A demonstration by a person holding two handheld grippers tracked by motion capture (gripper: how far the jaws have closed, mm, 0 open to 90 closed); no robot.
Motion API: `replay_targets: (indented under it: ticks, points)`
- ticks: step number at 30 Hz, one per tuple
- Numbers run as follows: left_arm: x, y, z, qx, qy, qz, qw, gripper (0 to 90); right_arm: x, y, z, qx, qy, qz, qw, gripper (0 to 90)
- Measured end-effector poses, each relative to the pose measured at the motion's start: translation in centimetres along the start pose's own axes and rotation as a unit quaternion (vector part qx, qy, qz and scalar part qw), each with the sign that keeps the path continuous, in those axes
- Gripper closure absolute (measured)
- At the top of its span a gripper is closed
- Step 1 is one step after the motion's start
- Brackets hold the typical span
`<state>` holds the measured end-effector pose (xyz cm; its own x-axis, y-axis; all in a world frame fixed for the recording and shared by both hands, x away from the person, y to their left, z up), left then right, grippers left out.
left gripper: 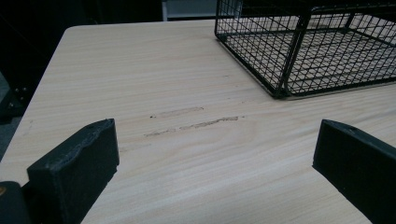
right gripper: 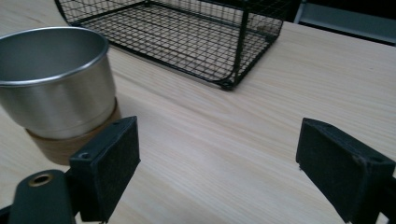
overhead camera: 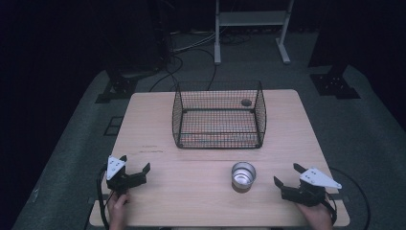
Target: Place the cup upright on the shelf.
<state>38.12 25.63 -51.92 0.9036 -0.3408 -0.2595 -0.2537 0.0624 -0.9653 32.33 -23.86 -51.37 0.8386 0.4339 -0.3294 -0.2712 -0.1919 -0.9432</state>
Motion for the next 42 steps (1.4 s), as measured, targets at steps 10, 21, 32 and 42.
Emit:
replay_targets:
  ticks: [10, 21, 32, 42]
  points:
    - [0.0, 0.0, 0.0, -0.002, 0.0, 0.0, 1.0, 0.0, 0.5, -0.5, 2.8, -0.015, -0.04, 0.001, 0.9991, 12.5]
    - [0.0, 0.0, 0.0, 0.0, 0.001, 0.0, 1.0, 0.0, 1.0, -1.0, 5.3, -0.003, -0.091, 0.0, 0.9958, 11.6]
    - [0.0, 0.0, -0.1, 0.001, 0.001, 0.0, 1.0, 0.0, 1.8, -0.9, 7.4, -0.006, -0.124, 0.01, 0.9922, 9.2]
    - [0.0, 0.0, -0.1, 0.001, 0.001, 0.001, 1.0, 0.0, 2.7, -0.8, 8.9, -0.01, -0.137, 0.021, 0.9903, 4.0]
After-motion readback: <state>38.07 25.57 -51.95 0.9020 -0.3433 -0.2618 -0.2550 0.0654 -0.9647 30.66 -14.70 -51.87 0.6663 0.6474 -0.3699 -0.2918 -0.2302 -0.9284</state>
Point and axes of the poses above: each handheld gripper's, and its own axes: x roughly forward along the jaws, y roughly out of its underside, z roughly to its left, the point moved 10 cm from there along x, roughly forward along the jaws, and after that the axes turned 6 degrees about -z, right-handed, at the moved point
